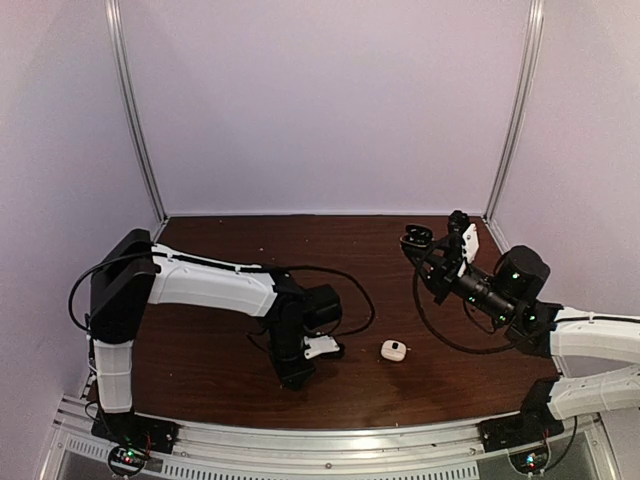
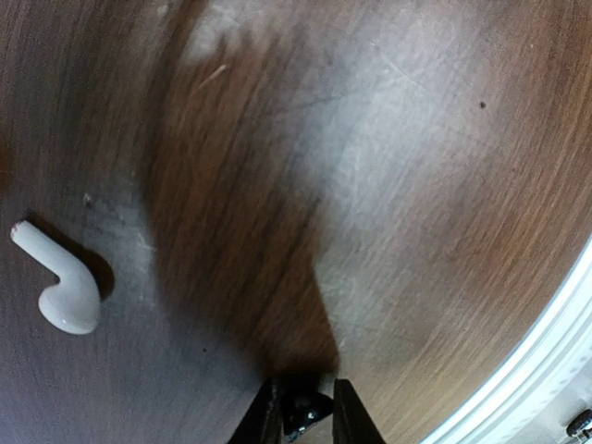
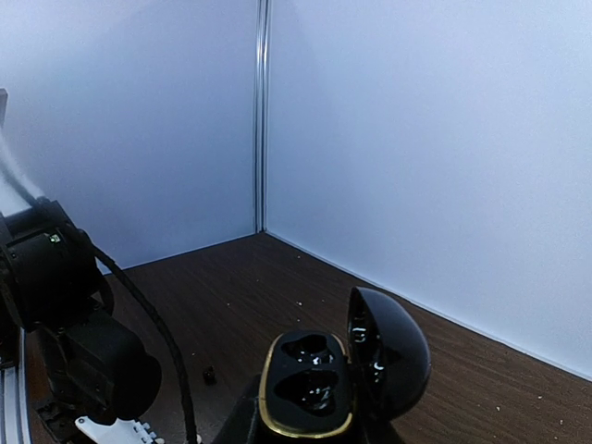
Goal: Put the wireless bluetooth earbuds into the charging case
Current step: Pick up the right earbud from the center of the board.
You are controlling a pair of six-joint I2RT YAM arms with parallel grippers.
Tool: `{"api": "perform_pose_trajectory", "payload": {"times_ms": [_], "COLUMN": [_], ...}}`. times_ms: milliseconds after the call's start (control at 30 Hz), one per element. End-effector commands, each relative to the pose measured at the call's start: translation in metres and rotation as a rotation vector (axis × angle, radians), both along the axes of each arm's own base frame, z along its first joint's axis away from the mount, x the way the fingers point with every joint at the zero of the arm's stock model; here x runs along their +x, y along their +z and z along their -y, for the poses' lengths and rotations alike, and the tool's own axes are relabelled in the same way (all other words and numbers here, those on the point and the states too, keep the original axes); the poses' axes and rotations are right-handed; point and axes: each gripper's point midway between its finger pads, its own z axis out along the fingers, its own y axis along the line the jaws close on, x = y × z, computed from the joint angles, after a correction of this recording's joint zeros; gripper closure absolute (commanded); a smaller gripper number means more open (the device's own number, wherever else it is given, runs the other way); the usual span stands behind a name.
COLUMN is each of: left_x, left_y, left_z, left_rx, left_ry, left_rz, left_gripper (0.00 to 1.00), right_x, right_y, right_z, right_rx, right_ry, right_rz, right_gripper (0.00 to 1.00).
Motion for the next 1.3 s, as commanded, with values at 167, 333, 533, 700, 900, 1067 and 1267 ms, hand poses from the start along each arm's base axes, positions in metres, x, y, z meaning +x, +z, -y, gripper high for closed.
{"api": "perform_pose_trajectory", "payload": {"times_ms": [167,333,533,700,900,1067,1267], "left_x": [-0.011,-0.013,-0.013,-0.011,0.002,0.024,0.038], "left_y": [-0.008,-0.007,-0.010,-0.009,0.004,0.027,0.041], "left_z": [-0.011,-0.015,-0.019,-0.019,-0.005,0.010,0.012], "left_rx": [0.051,0.059,0.077,0.079,0.018,-0.114,-0.212], "left_ry": [-0.026,-0.033,-0.036,-0.035,-0.005,0.059,0.015], "left_rz": [0.001,0.010,0.022,0.033,0.082,0.138,0.243], "left_gripper": [0.68,0.74,0.75,0.79,0.85,0.88,0.88], "right_x": [-0.001,0.000,0.000,0.000,0.000,0.000,0.001], "right_y": [0.007,0.009,0.009,0.008,0.009,0.009,0.008], "right_z": [0.006,0.006,0.006,0.006,0.006,0.006,0.004], "right_rx": [0.020,0.023,0.019,0.018,0.017,0.020,0.019], "right_ry": [-0.013,-0.015,-0.015,-0.014,-0.017,-0.018,-0.010], "right_rz": [0.014,0.017,0.016,0.016,0.018,0.016,0.013], "right_gripper": [1.00,1.00,1.00,1.00,1.00,1.00,1.00]}}
